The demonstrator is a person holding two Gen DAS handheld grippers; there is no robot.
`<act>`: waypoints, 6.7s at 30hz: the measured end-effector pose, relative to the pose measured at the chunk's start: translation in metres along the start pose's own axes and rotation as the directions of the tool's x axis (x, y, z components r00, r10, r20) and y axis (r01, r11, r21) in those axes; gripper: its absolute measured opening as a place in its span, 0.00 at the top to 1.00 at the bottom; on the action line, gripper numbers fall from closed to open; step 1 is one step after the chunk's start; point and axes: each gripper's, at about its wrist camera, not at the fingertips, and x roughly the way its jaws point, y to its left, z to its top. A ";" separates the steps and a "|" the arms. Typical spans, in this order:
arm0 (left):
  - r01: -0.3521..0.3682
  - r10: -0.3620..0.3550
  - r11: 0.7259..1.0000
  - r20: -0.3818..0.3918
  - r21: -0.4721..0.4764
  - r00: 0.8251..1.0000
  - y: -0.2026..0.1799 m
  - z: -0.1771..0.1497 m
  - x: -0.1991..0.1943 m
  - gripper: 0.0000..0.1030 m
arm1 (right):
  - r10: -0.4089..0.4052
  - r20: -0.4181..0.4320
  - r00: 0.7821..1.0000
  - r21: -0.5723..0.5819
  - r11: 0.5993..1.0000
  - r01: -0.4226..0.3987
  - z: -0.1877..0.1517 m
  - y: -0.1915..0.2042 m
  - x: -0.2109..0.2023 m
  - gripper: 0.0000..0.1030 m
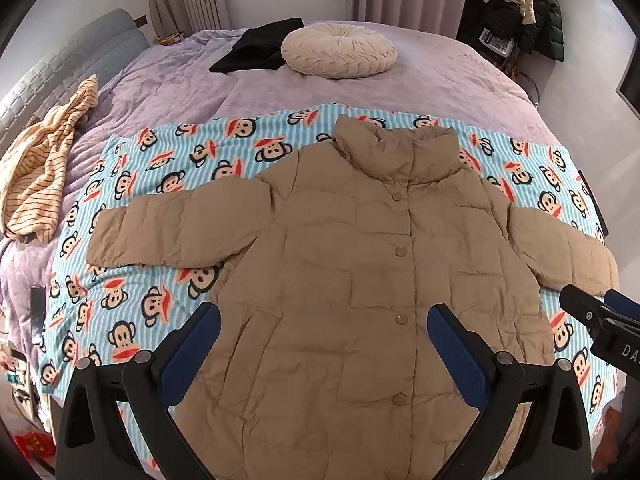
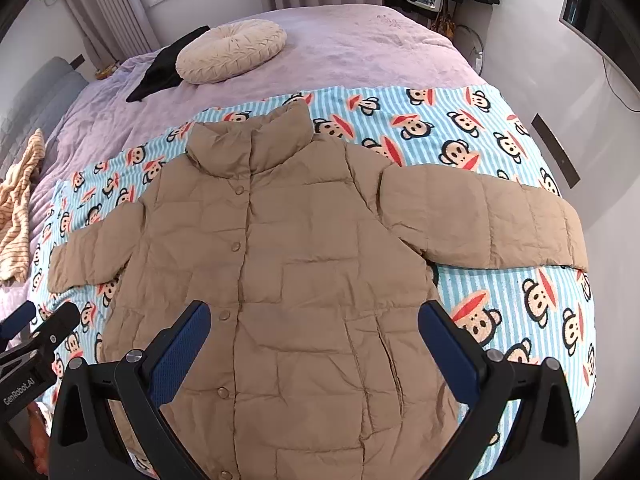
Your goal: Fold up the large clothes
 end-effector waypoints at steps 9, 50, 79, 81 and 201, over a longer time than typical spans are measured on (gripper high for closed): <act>0.002 -0.002 1.000 0.002 0.014 1.000 -0.004 0.000 0.001 0.00 | -0.006 0.003 1.000 0.015 1.000 0.006 0.000 -0.004 -0.001 0.00; -0.020 0.020 1.000 0.010 0.018 1.000 -0.010 0.002 -0.006 0.00 | 0.009 -0.006 1.000 0.006 1.000 -0.009 -0.006 -0.005 -0.002 0.00; -0.029 0.029 1.000 0.005 0.004 1.000 -0.008 -0.001 -0.010 0.00 | 0.016 -0.011 1.000 0.009 1.000 -0.016 -0.005 -0.003 -0.003 0.00; -0.030 0.030 1.000 0.004 0.009 1.000 -0.009 -0.002 -0.009 0.00 | 0.018 -0.008 1.000 0.011 1.000 -0.018 -0.005 -0.001 -0.004 0.00; 0.351 -0.378 0.844 -0.013 0.406 0.926 -0.058 0.034 0.214 0.83 | 0.273 -0.094 0.957 0.283 0.929 -0.237 -0.016 0.049 0.189 0.86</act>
